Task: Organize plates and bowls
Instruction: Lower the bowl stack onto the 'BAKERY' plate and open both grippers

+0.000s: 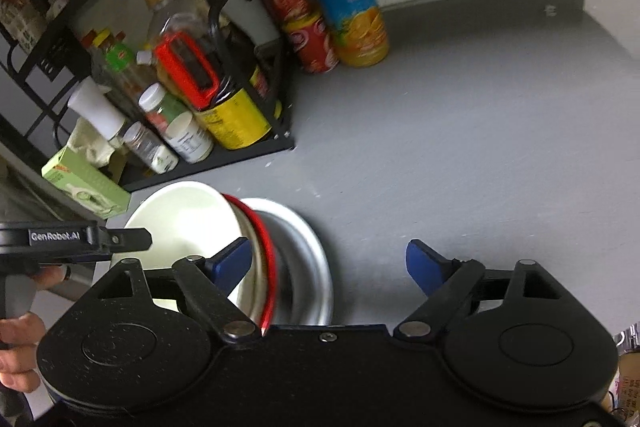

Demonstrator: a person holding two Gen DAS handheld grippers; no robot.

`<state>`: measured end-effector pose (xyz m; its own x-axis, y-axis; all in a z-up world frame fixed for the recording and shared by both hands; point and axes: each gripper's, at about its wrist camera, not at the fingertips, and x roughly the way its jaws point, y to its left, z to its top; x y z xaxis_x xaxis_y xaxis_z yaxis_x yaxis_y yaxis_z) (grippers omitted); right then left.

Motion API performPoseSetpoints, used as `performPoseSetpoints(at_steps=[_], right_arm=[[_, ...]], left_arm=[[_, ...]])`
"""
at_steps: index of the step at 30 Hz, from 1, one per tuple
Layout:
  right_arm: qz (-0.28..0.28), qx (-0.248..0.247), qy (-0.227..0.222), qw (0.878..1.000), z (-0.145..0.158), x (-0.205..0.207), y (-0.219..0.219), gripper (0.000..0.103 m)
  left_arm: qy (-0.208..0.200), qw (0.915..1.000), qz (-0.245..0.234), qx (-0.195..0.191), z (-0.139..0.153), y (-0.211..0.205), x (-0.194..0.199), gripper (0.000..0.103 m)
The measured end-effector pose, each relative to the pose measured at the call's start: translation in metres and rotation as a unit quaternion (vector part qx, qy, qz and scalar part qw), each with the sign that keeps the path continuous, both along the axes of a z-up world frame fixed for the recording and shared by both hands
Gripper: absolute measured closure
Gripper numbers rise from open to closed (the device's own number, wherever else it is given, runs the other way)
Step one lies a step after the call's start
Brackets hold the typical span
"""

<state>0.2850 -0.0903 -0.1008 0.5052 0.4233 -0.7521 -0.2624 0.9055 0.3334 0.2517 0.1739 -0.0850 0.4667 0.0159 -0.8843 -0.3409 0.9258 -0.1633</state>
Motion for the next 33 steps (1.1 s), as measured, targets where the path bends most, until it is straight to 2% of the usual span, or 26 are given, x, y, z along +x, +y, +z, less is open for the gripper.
performPoseSetpoints(at_steps=[1,2,8,11,14,21,24,33], right_arm=[[-0.007,-0.001,-0.006,1.0,0.002,-0.001,-0.005,0.01],[-0.014,-0.003,-0.012,1.0,0.004,-0.002,-0.009,0.009],[-0.052,-0.004,-0.039,0.998,0.013,-0.012,-0.04,0.008],[-0.05,-0.011,-0.057,0.997,0.02,-0.022,-0.052,0.007],[-0.061,-0.018,-0.076,0.995,0.028,-0.034,-0.066,0.001],[-0.081,-0.028,-0.105,0.991,0.045,-0.073,-0.091,0.0],[-0.084,-0.028,-0.116,0.989,0.054,-0.091,-0.096,0.0],[-0.086,-0.029,-0.137,0.986,0.073,-0.133,-0.108,0.0]], left_arm=[[-0.004,1.0,-0.001,-0.002,0.002,-0.002,0.001,0.031],[-0.008,1.0,-0.001,-0.003,0.004,-0.003,0.002,0.03],[-0.022,0.9997,-0.008,0.008,0.015,-0.019,0.002,0.019],[-0.03,0.9994,-0.014,0.013,0.019,-0.03,-0.003,0.011],[-0.046,0.9985,-0.019,0.022,0.024,-0.043,-0.013,0.002],[-0.069,0.9975,-0.012,0.005,0.041,-0.065,-0.049,0.001],[-0.087,0.996,-0.017,0.017,0.051,-0.075,-0.07,0.001],[-0.095,0.9951,-0.019,0.021,0.065,-0.092,-0.119,0.001]])
